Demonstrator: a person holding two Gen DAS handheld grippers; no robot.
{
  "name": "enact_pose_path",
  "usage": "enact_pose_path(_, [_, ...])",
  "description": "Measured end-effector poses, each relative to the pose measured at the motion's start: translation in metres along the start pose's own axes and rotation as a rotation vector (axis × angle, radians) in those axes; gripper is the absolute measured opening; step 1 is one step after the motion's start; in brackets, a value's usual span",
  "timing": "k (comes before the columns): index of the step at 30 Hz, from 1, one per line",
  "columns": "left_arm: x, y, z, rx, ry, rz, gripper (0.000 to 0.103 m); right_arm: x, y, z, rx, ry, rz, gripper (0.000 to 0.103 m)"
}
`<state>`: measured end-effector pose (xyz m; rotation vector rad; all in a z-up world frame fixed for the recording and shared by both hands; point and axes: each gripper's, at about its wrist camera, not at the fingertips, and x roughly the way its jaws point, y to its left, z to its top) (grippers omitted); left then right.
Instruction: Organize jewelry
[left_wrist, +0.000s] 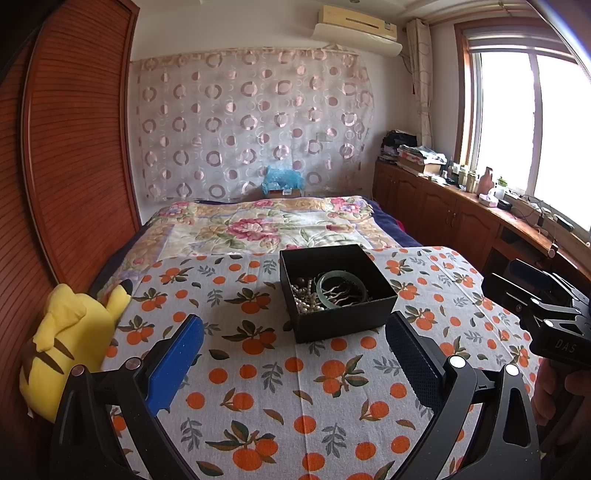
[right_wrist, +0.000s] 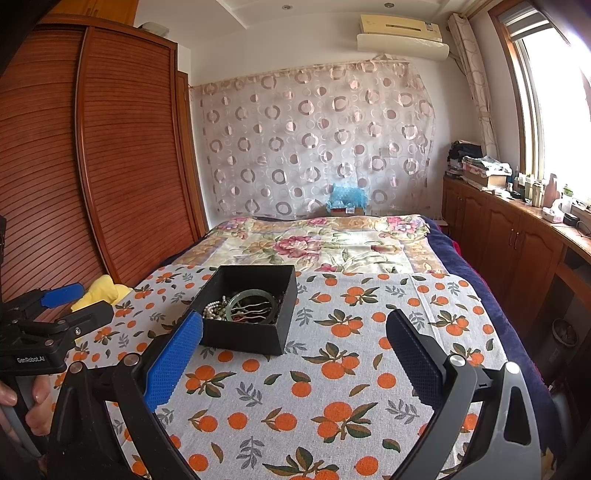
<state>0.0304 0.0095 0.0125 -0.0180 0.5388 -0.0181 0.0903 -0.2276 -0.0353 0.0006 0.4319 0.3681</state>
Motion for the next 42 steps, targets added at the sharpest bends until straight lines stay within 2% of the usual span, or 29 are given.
enact_pose_path(42, [-0.0047, -0.0041, 0.0078, -0.005, 0.000, -0.005, 0.095, 0.0003, -0.0011, -0.0011, 0.004, -0.002, 0.001, 0.100])
